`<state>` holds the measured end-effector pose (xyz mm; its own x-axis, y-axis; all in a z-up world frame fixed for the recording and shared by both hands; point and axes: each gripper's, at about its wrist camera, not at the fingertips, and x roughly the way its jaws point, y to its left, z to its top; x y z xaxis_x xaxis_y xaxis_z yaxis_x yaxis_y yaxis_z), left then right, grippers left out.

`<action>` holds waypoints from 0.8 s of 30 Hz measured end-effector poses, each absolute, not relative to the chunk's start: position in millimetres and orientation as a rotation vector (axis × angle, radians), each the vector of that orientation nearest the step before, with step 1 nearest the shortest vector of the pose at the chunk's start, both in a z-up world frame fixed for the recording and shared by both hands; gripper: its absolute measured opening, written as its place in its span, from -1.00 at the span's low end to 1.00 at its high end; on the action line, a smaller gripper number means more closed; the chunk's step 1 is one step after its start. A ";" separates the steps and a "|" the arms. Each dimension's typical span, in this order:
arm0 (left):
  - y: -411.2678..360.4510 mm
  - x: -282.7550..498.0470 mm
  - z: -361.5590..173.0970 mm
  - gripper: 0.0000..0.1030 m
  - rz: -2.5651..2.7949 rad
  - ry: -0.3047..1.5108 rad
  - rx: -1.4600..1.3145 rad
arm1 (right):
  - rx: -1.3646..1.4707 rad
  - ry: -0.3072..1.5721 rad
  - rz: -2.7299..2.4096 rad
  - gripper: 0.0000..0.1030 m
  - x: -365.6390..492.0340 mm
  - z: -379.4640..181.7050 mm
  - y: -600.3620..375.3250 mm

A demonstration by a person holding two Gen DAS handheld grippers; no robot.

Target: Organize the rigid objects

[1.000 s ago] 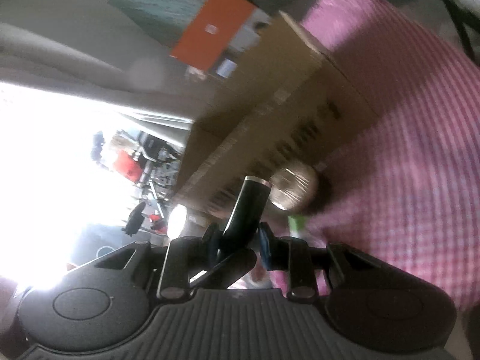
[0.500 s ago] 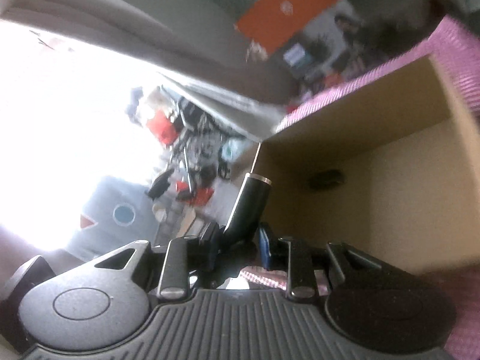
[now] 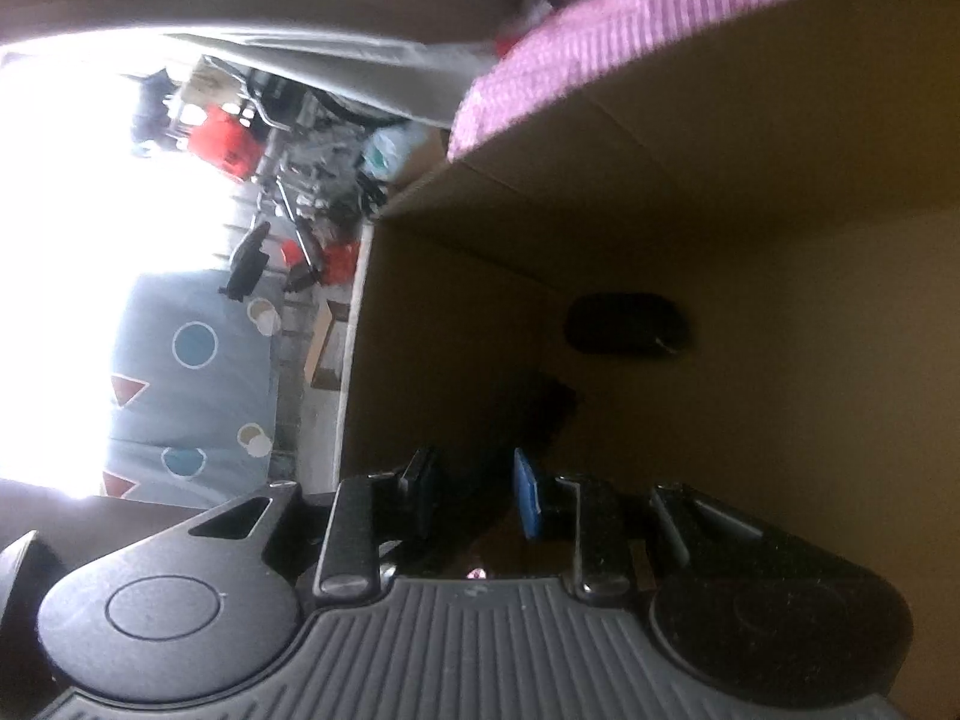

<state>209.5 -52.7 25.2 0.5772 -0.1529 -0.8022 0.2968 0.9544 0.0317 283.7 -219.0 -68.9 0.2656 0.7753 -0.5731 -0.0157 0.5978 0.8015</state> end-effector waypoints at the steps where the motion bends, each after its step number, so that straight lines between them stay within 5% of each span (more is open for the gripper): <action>1: -51.5 209.4 24.5 -0.53 -0.258 0.918 0.168 | 0.794 1.209 0.613 -0.43 285.7 -72.5 -218.2; 11: -42.1 191.5 42.2 -0.38 -0.280 0.869 0.117 | 0.810 1.227 0.573 -0.42 282.7 -80.1 -218.1; 17: -30.1 161.1 71.4 0.05 -0.323 0.784 0.042 | 0.810 1.104 0.584 -0.41 242.0 -47.1 -248.4; 21: -26.1 133.7 85.9 0.55 -0.382 0.759 -0.013 | 0.838 0.975 0.604 -0.37 191.4 -22.1 -284.1; 24: -31.2 114.9 88.2 0.79 -0.443 0.751 -0.026 | 0.871 0.884 0.613 -0.05 161.6 -11.4 -301.1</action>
